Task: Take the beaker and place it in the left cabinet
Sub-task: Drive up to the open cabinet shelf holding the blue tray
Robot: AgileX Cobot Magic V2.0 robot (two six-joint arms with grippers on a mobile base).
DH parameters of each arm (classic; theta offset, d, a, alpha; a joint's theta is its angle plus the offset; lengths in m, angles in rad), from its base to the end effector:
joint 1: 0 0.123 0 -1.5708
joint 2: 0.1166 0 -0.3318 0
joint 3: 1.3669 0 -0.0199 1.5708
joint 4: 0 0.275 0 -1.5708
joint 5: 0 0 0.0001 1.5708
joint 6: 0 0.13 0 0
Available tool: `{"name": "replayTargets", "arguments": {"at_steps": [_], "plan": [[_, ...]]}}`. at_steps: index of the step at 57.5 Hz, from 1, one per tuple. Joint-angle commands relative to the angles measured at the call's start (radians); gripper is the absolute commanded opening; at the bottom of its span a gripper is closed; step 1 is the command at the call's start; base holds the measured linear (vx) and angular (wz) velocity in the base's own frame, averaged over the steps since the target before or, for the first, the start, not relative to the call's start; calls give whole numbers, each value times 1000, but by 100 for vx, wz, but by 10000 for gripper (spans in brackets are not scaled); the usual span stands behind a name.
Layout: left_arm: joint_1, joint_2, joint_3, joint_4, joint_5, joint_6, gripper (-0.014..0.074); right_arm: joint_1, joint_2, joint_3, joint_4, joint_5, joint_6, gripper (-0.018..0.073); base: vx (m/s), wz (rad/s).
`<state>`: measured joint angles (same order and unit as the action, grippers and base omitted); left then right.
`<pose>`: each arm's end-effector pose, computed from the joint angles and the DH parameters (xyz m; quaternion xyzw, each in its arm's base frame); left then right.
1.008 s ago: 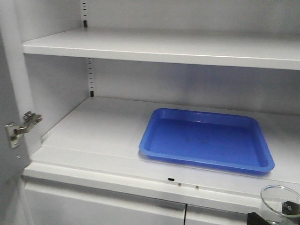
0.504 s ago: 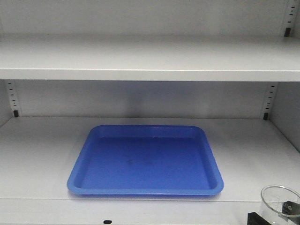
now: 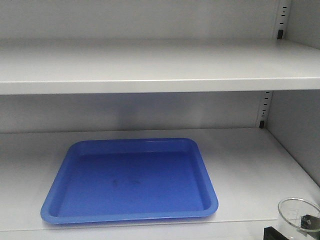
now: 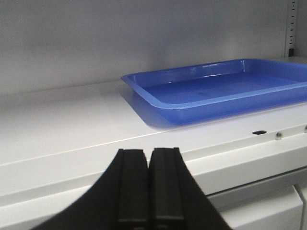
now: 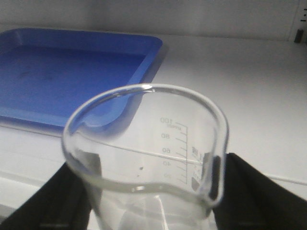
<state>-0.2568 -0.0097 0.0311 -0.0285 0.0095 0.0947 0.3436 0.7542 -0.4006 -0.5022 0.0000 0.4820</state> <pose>0.0706 -0.0186 0.2036 0.1105 0.6779 -0.0693 0.7235 0.1716 0.0613 0.2893 -0.1438 0.7816 0.0977 0.5991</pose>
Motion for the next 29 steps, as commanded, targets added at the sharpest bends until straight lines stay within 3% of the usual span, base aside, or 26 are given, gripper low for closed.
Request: {"name": "replayTargets", "arguments": {"at_steps": [1, 17, 29], "plan": [[-4, -19, 16, -8, -85, -3, 1, -3, -8, -31, 1, -73, -5, -6, 0, 1], [-4, -19, 16, -8, -85, -3, 1, -3, -7, -31, 1, -94, -3, -6, 0, 2], [-4, -19, 16, -8, -85, -3, 1, -4, 172, -42, 9, -463, -18, -6, 0, 0]]}}
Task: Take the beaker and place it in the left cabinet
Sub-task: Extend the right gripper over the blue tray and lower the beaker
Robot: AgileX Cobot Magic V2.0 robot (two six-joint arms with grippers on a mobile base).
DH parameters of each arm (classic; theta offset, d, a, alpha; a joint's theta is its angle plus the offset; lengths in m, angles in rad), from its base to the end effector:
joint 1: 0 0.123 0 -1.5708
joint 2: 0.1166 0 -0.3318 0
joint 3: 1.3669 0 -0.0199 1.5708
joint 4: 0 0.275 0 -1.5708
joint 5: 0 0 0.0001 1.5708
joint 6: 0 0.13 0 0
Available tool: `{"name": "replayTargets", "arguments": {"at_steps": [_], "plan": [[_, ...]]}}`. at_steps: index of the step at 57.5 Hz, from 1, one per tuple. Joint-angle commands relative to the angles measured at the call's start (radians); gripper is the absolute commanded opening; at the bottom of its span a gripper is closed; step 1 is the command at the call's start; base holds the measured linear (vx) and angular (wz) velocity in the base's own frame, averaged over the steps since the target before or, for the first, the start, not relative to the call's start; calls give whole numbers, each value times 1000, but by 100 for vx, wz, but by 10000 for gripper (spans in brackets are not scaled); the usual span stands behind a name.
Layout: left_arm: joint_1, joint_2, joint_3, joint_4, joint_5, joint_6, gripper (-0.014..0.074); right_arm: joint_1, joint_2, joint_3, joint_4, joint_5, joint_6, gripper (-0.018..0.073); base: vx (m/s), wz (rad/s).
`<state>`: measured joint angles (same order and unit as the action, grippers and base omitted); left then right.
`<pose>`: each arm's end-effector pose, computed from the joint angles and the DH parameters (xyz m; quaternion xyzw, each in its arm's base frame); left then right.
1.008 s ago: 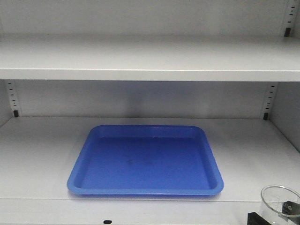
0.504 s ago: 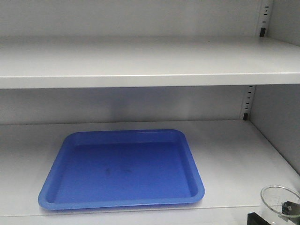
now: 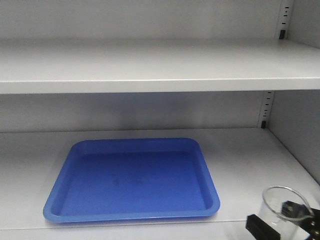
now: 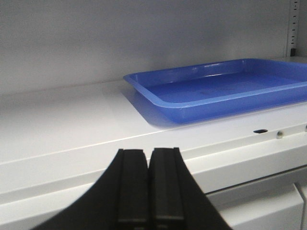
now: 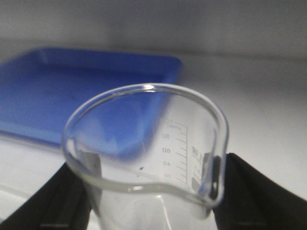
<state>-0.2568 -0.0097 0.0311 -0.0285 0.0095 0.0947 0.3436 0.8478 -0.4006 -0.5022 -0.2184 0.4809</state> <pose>0.0706 -0.0186 0.2036 0.1105 0.6779 -0.0693 0.7235 0.1864 0.0810 0.2957 -0.1678 0.7449 0.1460 0.6290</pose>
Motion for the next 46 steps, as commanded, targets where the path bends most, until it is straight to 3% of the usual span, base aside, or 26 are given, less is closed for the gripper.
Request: {"name": "replayTargets", "arguments": {"at_steps": [1, 16, 24, 35, 46], "plan": [[-4, -19, 16, -8, -85, -3, 1, -4, 110, -48, 9, -262, -16, -6, 0, 0], [-4, -19, 16, -8, -85, -3, 1, 0, 489, -310, -8, -393, -16, -6, 0, 0], [-4, -19, 16, -8, -85, -3, 1, 0, 654, -490, -152, -421, 39, -6, 0, 0], [-4, -19, 16, -8, -85, -3, 1, 40, 815, -697, -308, -374, 137, -6, 0, 0], [-4, -19, 16, -8, -85, -3, 1, 97, 942, -837, -319, -299, 137, -6, 0, 0]]}}
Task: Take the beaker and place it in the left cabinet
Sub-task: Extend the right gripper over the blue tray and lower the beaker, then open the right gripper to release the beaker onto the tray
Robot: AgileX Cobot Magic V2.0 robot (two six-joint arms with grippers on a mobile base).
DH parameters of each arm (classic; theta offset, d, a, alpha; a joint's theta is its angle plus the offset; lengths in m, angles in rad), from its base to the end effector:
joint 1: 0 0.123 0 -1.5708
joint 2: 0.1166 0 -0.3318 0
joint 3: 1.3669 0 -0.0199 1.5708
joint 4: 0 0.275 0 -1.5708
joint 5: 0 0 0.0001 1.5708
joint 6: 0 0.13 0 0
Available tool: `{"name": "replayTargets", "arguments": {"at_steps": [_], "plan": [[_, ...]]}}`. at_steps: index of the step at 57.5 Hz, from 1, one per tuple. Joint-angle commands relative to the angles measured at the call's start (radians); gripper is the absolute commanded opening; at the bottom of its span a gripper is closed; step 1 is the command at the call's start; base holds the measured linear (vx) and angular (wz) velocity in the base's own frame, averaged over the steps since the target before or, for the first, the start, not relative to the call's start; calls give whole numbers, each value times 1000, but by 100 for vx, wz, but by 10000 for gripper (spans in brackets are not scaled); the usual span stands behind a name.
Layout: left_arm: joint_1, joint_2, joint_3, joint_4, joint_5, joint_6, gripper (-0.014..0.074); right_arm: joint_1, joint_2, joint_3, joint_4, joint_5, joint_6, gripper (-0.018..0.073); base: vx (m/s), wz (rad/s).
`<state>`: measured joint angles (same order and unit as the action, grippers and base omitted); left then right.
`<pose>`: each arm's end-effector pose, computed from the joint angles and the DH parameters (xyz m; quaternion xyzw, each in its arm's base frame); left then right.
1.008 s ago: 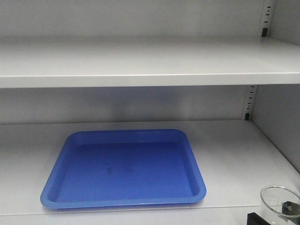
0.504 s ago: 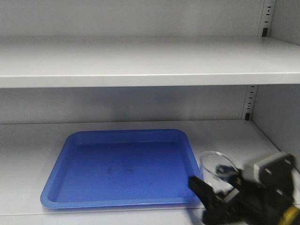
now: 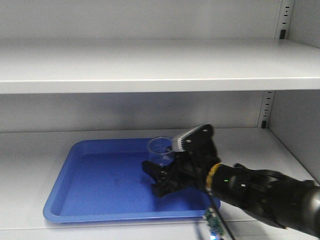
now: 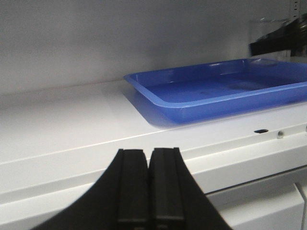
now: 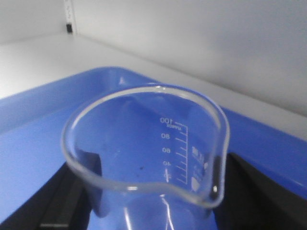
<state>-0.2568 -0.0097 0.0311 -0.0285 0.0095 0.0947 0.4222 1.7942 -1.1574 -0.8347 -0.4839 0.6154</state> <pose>0.0706 -0.0186 0.2036 0.1105 0.6779 -0.0693 0.7235 0.4149 0.2354 0.2836 -0.3246 0.7018 0.2164 0.5960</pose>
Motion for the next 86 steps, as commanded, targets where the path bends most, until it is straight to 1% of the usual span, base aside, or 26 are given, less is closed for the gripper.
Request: {"name": "replayTargets", "arguments": {"at_steps": [1, 7, 17, 23, 29, 34, 39, 52, 60, 67, 75, 86], "plan": [[-4, -19, 16, -8, -85, -3, 1, 22, 3, -87, 13, -32, 1, -6, 0, 0], [-4, -19, 16, -8, -85, -3, 1, 31, 44, -124, 15, -34, -1, -4, 0, 0], [-4, -19, 16, -8, -85, -3, 1, 31, 71, -128, 23, -58, 0, 4, 0, 0], [-4, -19, 16, -8, -85, -3, 1, 31, 73, -128, 22, -68, 0, 34, 0, 0], [-4, -19, 16, -8, -85, -3, 1, 31, 73, -128, 22, -79, 0, 88, 0, 0], [-4, -19, 16, -8, -85, -3, 1, 31, 73, -128, 22, -85, 0, 154, 0, 0], [-4, -19, 16, -8, -85, -3, 1, 31, 73, -128, 22, -85, 0, 242, 0, 0], [-4, -19, 16, -8, -85, -3, 1, 31, 73, -128, 25, -85, 5, 531, 0, 0], [-4, -19, 16, -8, -85, -3, 1, 31, 73, -128, 25, -85, 3, 643, 0, 0], [-4, -19, 16, -8, -85, -3, 1, 31, 51, -128, 25, -87, 0, 666, 0, 0], [-4, -19, 16, -8, -85, -3, 1, 30, -4, -128, 25, -87, -29, 653, 0, 0], [-4, -19, 16, -8, -85, -3, 1, 30, -72, -128, 25, -84, -26, 632, 0, 0]]}}
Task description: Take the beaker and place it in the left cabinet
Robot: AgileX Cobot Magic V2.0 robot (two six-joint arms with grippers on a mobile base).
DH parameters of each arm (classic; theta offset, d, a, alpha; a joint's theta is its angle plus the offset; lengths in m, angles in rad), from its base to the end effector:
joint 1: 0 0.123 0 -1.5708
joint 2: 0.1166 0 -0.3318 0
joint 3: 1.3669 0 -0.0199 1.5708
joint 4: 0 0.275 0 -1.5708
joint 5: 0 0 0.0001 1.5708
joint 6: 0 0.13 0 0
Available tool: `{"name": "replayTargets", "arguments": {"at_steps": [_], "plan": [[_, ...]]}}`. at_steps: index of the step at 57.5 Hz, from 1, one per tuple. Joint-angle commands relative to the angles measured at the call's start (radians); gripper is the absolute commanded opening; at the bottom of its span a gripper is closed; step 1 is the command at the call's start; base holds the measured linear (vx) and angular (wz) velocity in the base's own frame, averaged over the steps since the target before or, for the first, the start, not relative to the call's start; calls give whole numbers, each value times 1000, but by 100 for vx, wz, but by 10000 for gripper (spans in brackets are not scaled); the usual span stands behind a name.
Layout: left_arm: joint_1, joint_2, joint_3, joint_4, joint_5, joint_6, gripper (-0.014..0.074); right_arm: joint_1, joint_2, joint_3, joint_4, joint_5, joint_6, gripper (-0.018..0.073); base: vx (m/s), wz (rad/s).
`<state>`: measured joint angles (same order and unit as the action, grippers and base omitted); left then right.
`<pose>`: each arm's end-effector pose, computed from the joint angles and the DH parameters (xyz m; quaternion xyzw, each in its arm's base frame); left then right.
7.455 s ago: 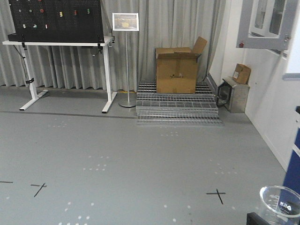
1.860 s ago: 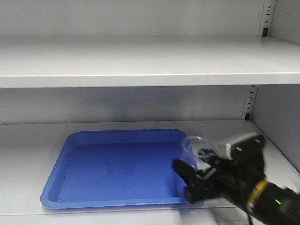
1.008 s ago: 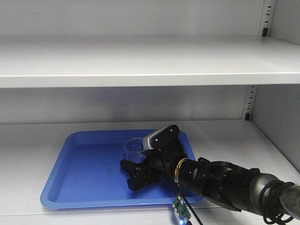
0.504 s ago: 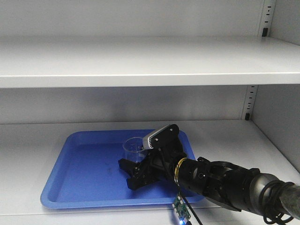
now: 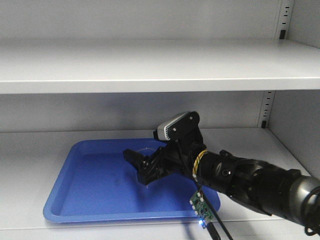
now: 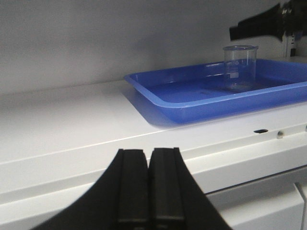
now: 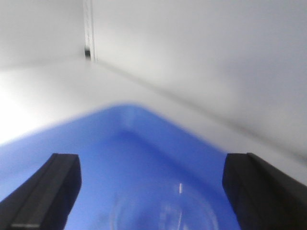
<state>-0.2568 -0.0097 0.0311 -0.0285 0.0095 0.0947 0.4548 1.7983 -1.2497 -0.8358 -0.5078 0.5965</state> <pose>0.0706 -0.0186 0.2036 0.1105 0.6779 -0.0693 0.7235 0.4175 0.2563 0.3181 -0.3420 0.6569 0.2277 0.6322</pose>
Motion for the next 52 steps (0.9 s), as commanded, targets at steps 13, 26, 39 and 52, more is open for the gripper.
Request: {"name": "replayTargets", "arguments": {"at_steps": [13, 26, 39, 52], "plan": [[-4, -19, 16, -8, -85, -3, 1, -3, -147, -23, 16, 60, 170, 420, 0, 0], [-4, -19, 16, -8, -85, -3, 1, -3, -301, 135, -39, 288, 247, -15, 0, 0], [-4, -19, 16, -8, -85, -3, 1, -3, -497, 362, -71, 350, 246, -8, 0, 0], [-4, -19, 16, -8, -85, -3, 1, -3, -639, 515, -74, 356, 246, -9, 0, 0]]}}
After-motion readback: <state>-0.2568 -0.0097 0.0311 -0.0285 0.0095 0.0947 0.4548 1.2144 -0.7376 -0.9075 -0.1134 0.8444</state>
